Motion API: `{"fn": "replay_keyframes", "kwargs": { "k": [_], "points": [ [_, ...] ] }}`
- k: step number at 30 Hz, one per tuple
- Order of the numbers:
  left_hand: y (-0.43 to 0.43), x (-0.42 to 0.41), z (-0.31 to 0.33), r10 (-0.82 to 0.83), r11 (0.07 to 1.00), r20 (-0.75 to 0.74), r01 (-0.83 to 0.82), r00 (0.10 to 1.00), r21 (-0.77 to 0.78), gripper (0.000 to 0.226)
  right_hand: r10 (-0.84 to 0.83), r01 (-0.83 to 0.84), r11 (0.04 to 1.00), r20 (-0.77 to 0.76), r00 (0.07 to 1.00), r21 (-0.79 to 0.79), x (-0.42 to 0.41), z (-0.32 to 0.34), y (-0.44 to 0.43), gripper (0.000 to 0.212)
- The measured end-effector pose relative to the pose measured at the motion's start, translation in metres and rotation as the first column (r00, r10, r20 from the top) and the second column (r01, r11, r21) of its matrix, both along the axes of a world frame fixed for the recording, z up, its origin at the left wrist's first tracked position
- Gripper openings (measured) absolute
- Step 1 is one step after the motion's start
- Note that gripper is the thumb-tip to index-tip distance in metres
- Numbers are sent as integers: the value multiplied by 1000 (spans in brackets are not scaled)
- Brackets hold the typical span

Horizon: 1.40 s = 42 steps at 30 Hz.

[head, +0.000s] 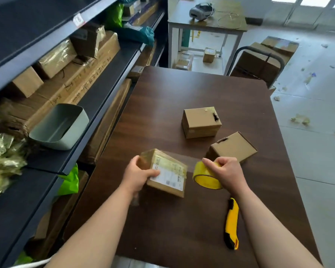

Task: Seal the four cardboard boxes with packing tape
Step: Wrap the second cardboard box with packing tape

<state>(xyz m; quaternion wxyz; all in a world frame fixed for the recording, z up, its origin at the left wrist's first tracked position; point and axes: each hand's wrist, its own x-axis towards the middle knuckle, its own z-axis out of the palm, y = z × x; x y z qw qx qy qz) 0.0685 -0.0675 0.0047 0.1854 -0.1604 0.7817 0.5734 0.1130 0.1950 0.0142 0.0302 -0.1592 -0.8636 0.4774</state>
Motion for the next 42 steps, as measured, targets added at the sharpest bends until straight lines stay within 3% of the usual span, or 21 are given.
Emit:
{"fn": "replay_keyframes", "kwargs": {
  "k": [3,6,22,25,29,36,40,42],
  "points": [
    [-7,2,-6,10,981,93,-28,996,192,96,-15,11,998,76,997,58,12,-9,17,49],
    [-5,3,-17,8,963,142,-46,990,266,99,-28,19,998,128,991,66,17,-19,16,51],
    [-14,-2,-50,-4,936,268,-91,963,341,106,20,-131,966,441,897,224,-1,-53,4,49],
    [-15,-3,-52,1,933,276,-100,961,345,97,19,-149,958,465,885,243,-4,-56,2,52],
    [-17,-4,-52,-2,925,286,-107,958,364,107,13,-158,951,477,879,265,-2,-59,-4,52],
    [-24,-3,-56,-14,920,309,-109,951,377,99,-8,-163,937,487,874,308,1,-60,-18,47],
    [-28,-3,-54,-59,965,292,-20,955,260,76,6,-166,938,463,886,305,0,-63,-29,47],
    [-28,-3,-50,-91,995,221,96,971,-12,69,17,-170,941,461,887,292,-1,-65,-39,47]
  ]
}}
